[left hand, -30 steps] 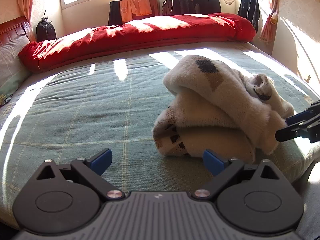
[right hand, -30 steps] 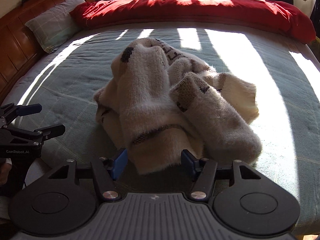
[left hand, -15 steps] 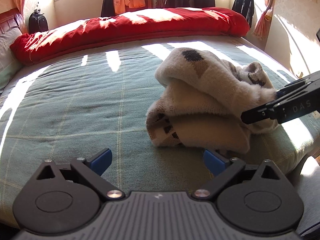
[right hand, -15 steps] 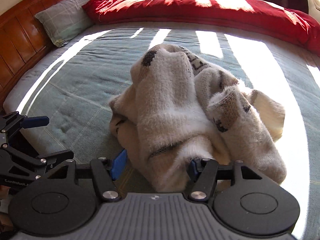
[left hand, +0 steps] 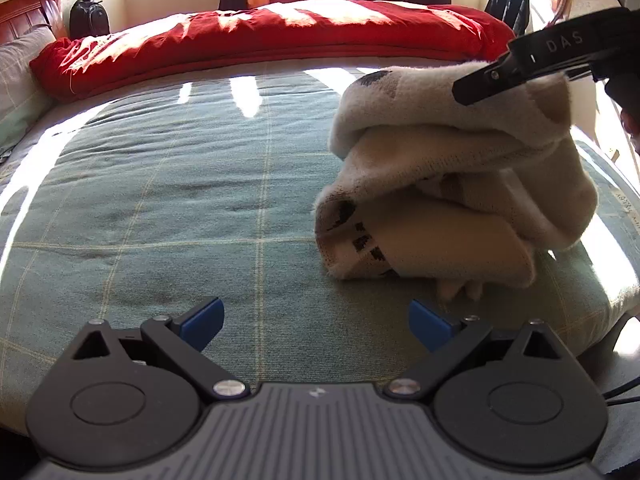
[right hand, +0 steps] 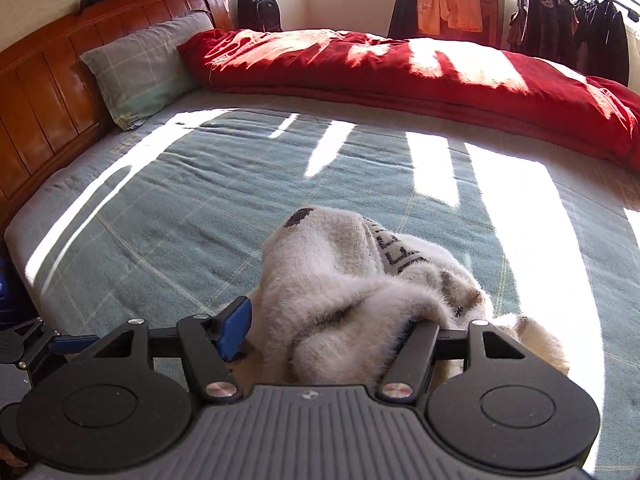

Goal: Fold clothes
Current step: 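Lift the grasped sweater edge upward with the right tool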

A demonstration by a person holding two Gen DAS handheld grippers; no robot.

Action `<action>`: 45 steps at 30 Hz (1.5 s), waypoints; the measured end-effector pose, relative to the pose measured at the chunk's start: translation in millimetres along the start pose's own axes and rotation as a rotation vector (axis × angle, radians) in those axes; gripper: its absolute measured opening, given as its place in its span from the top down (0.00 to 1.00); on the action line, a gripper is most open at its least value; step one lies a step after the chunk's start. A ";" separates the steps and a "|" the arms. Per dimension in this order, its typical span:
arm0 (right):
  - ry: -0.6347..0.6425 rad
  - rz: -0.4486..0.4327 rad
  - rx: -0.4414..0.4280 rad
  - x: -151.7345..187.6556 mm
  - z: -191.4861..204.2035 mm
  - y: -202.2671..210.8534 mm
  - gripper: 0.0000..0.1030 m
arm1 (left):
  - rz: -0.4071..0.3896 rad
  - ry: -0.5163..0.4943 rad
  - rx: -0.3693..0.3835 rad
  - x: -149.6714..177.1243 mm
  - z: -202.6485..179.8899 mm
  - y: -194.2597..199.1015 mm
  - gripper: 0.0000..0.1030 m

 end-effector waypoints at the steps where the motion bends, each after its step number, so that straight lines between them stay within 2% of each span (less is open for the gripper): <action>1: 0.005 -0.004 0.000 -4.5 0.1 -2.3 0.34 | 0.001 0.001 0.002 -0.2 0.7 -0.8 0.04; 18: 0.091 -0.062 -0.018 -92.4 9.1 -53.8 0.30 | 0.023 0.038 0.000 -3.8 14.4 -13.6 0.04; 24: 0.124 -0.096 -0.058 -127.0 30.9 -61.6 0.30 | 0.028 0.078 -0.019 -2.8 27.9 -15.2 0.04; 30: 0.190 -0.094 -0.100 -132.1 60.7 -53.9 0.30 | 0.015 0.099 -0.027 -2.0 34.7 -10.2 0.04; 34: 0.307 -0.102 -0.039 -142.3 79.1 -58.1 0.30 | 0.004 0.102 -0.040 -3.0 35.9 -4.6 0.04; 41: 0.292 0.034 0.005 -175.4 64.4 -110.9 0.29 | -0.005 0.128 -0.049 2.7 39.4 9.3 0.04; 43: 0.274 0.109 0.011 -175.4 56.8 -126.4 0.20 | -0.003 0.129 -0.057 3.5 40.6 10.4 0.04; 45: 0.263 0.180 0.020 -171.5 53.0 -136.5 0.20 | -0.005 0.128 -0.060 2.8 40.9 10.8 0.04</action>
Point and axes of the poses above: each gripper's, at about its wrist camera, not at the fingertips, and y roughly against the way its jaws point, z to its left, x to its underside, the point moved 2 cm from there along -y, roughly the way its jaws point, and after that the axes turned 9 degrees about -x, right-handed, at the moved point
